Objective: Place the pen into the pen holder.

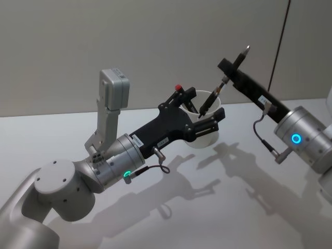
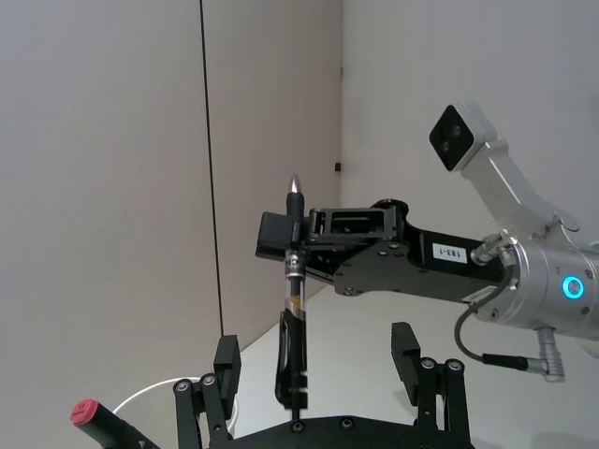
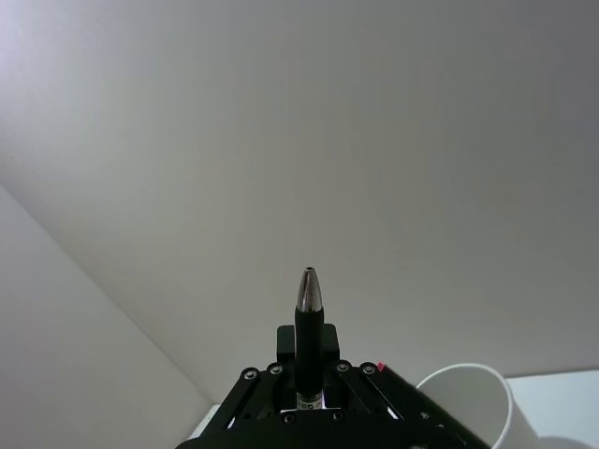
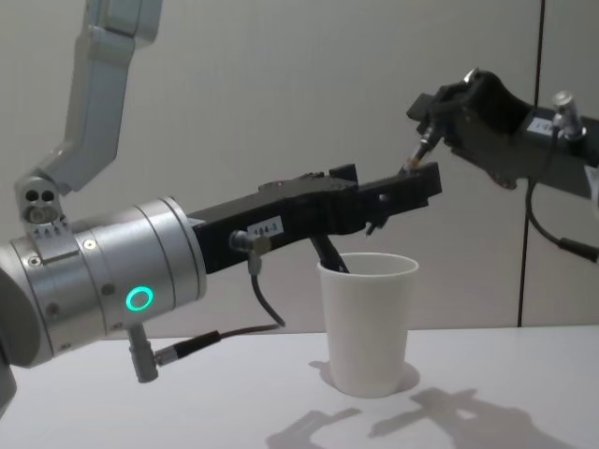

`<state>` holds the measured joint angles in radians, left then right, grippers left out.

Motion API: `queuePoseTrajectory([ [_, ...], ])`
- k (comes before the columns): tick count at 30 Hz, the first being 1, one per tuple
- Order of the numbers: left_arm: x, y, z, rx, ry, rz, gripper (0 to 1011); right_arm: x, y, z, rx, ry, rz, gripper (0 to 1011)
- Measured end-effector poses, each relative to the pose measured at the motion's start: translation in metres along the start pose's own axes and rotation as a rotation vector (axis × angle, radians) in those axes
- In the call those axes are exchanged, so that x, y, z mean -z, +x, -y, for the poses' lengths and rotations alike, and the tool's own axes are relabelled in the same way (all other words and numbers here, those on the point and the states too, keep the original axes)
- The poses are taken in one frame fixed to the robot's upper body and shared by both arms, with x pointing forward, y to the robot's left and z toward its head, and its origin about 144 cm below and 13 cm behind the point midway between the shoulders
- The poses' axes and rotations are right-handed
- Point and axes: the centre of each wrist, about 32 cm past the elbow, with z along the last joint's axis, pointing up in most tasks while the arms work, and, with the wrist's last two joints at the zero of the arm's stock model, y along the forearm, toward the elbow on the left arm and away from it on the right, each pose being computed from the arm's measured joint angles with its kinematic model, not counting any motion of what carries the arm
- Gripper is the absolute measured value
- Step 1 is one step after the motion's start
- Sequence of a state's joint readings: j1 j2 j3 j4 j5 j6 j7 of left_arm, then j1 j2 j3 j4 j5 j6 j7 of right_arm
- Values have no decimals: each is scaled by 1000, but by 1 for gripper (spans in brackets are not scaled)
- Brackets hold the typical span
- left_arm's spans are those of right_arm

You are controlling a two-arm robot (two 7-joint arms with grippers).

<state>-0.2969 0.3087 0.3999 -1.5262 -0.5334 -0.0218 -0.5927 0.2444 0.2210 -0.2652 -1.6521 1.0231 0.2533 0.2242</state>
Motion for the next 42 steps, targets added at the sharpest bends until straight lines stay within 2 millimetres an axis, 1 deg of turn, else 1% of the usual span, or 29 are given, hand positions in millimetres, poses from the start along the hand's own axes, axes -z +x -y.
queuePoseTrajectory([
  [13,0,0,0,0,0,0,1001,-13,13,-9,-13,32,176,131],
  [20,0,0,0,0,0,0,1001,-18,21,-18,-51,40,303,131],
  [33,0,0,0,0,0,0,1001,-11,35,-37,-119,2,463,131],
  [42,0,0,0,0,0,0,1001,-4,42,-44,-132,-34,537,131],
])
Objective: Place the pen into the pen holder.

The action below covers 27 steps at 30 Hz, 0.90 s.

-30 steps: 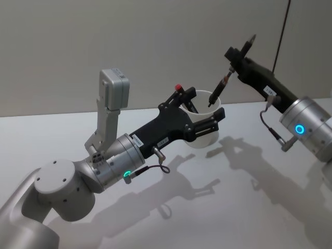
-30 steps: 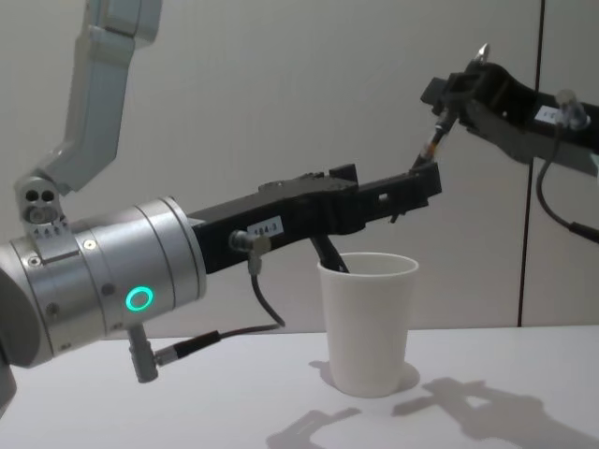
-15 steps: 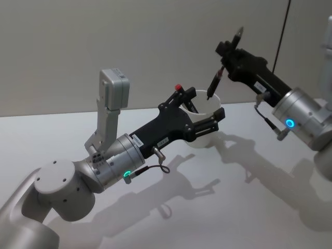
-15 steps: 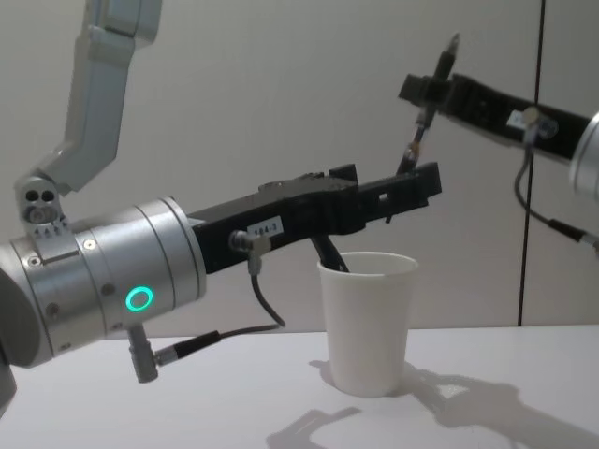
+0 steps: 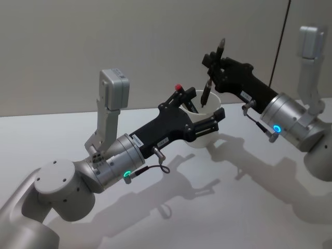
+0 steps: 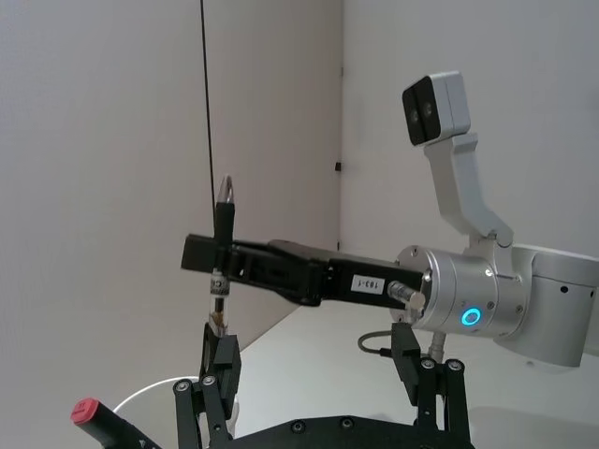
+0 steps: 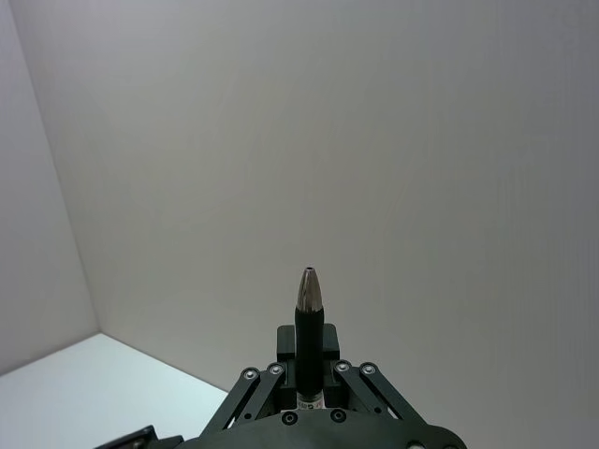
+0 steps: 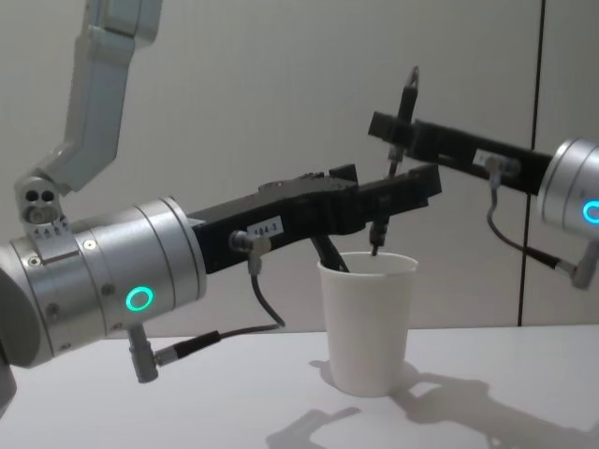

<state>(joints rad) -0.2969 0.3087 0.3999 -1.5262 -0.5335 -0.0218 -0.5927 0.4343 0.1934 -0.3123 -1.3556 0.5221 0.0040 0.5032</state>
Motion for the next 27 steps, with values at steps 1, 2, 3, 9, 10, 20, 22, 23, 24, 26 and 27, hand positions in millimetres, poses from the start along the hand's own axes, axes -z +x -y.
queuePoseTrajectory([
  [1,0,0,0,0,0,0,1001,1,0,0,0,-3,5,131],
  [2,0,0,0,0,0,0,1001,1,0,0,0,-6,11,131],
  [3,0,0,0,0,0,0,1001,2,1,-1,1,-9,16,131],
  [9,0,0,0,0,0,0,1001,8,3,-1,9,-23,65,131],
  [10,0,0,0,0,0,0,1001,9,3,-1,13,-26,76,131],
  [20,0,0,0,0,0,0,1001,16,7,-2,31,-30,141,131],
  [22,0,0,0,0,0,0,1001,17,7,-2,34,-33,149,131],
  [23,0,0,0,0,0,0,1001,18,7,-2,35,-35,155,131],
  [24,0,0,0,0,0,0,1001,19,8,-2,36,-36,159,132],
  [26,0,0,0,0,0,0,1001,20,8,-2,37,-40,167,131],
  [27,0,0,0,0,0,0,1001,21,8,-3,38,-42,171,131],
])
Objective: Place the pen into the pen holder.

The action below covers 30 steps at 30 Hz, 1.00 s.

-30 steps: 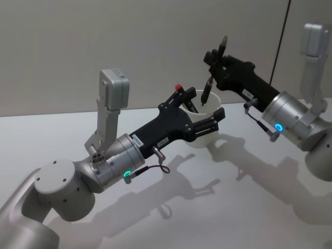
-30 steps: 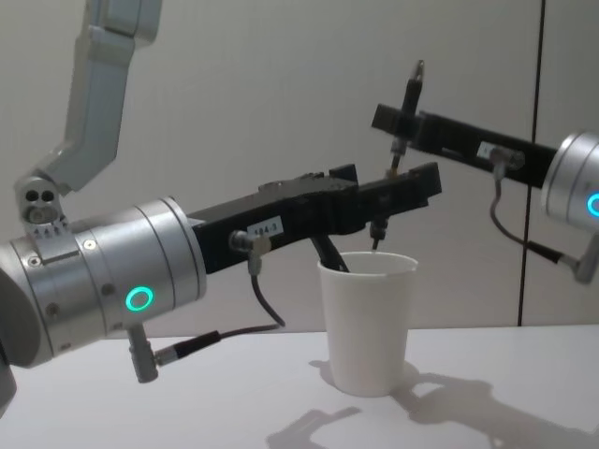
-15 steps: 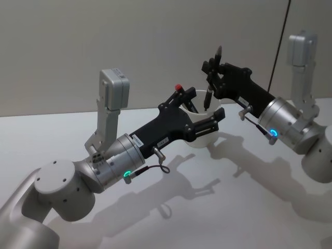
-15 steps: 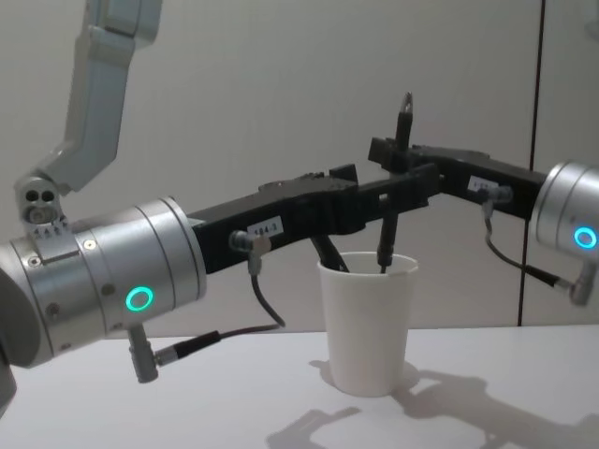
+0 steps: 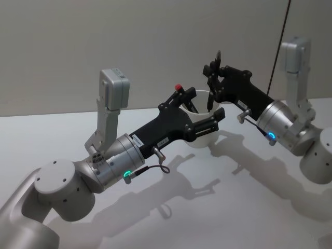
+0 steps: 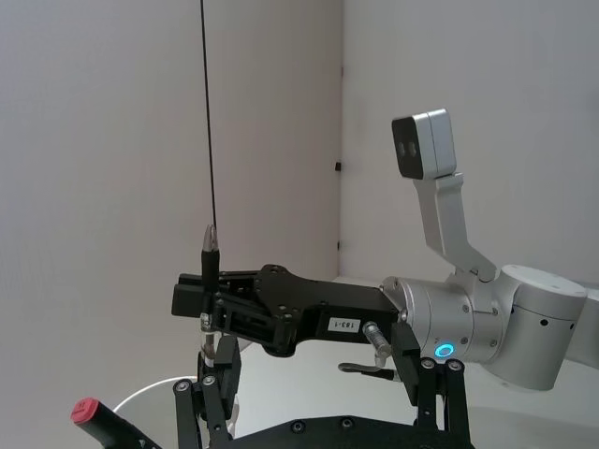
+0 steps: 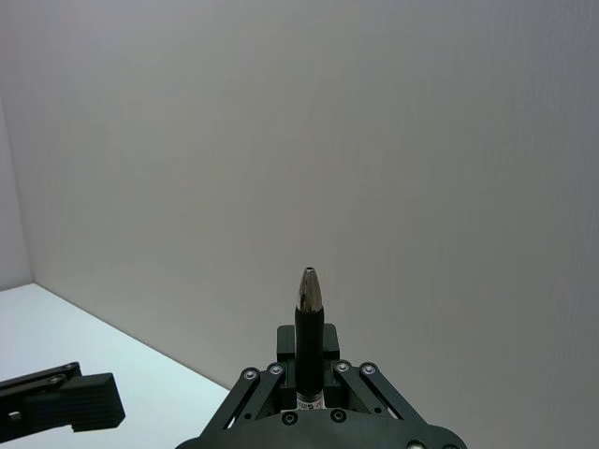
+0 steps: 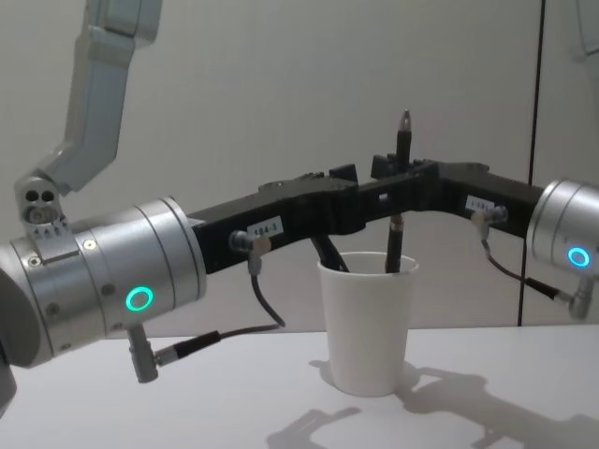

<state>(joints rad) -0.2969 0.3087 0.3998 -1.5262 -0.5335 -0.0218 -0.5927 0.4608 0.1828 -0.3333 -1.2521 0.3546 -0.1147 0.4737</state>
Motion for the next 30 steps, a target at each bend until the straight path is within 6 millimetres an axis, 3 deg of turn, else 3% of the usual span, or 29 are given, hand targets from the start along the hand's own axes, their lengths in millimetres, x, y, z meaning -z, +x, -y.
queuePoseTrajectory([
  [13,0,0,0,0,0,0,1001,7,0,-2,2,-21,29,170],
  [20,0,0,0,0,0,0,1001,8,0,-3,2,-25,36,383],
  [23,0,0,0,0,0,0,1001,9,0,-3,2,-27,38,527],
  [30,0,0,0,0,0,0,1001,10,0,-3,2,-29,40,697],
])
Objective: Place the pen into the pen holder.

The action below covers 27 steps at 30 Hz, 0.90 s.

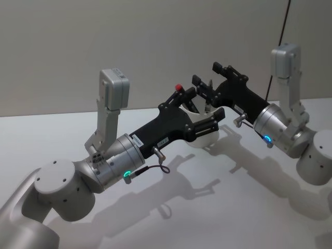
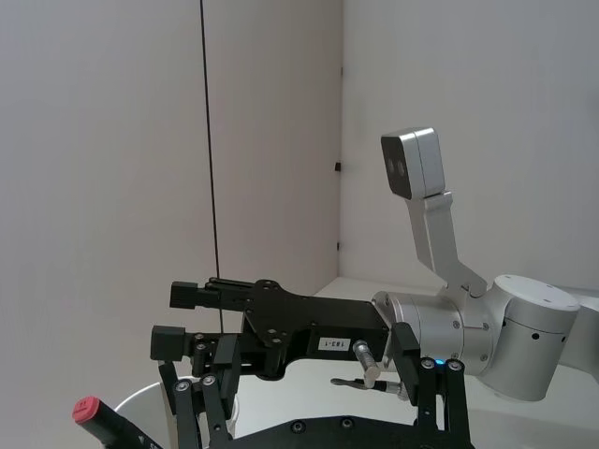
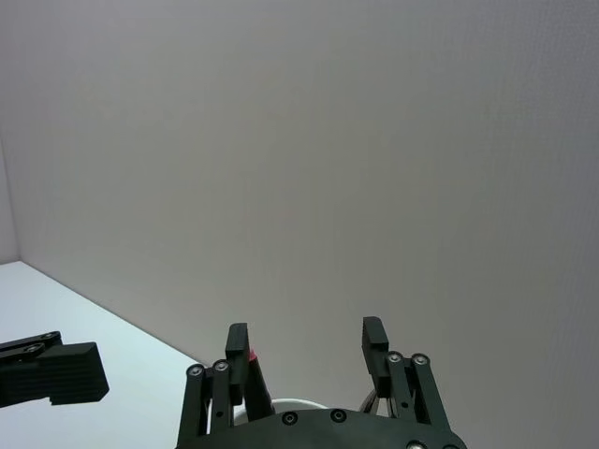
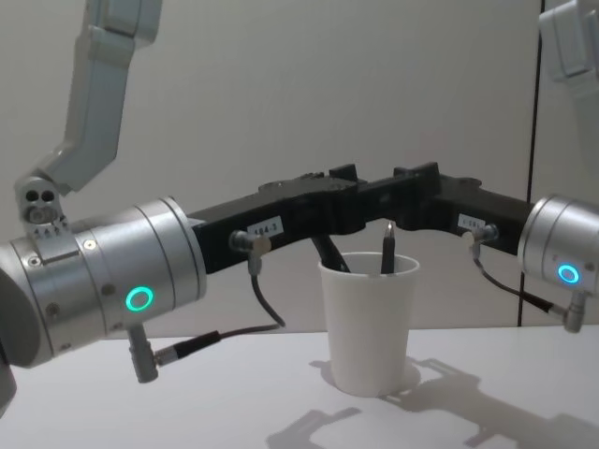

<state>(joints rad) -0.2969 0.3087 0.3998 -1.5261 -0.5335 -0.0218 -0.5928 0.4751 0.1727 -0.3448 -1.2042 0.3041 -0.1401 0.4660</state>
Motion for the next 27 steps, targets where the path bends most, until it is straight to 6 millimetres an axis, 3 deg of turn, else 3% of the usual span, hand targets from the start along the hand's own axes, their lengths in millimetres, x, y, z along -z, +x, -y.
queuePoseTrajectory([
  [3,0,0,0,0,0,0,1001,-1,0,0,2,3,0,818],
  [11,0,0,0,0,0,0,1001,-9,2,8,44,29,-7,1001],
  [27,0,0,0,0,0,0,1001,-23,6,42,182,38,9,1001],
])
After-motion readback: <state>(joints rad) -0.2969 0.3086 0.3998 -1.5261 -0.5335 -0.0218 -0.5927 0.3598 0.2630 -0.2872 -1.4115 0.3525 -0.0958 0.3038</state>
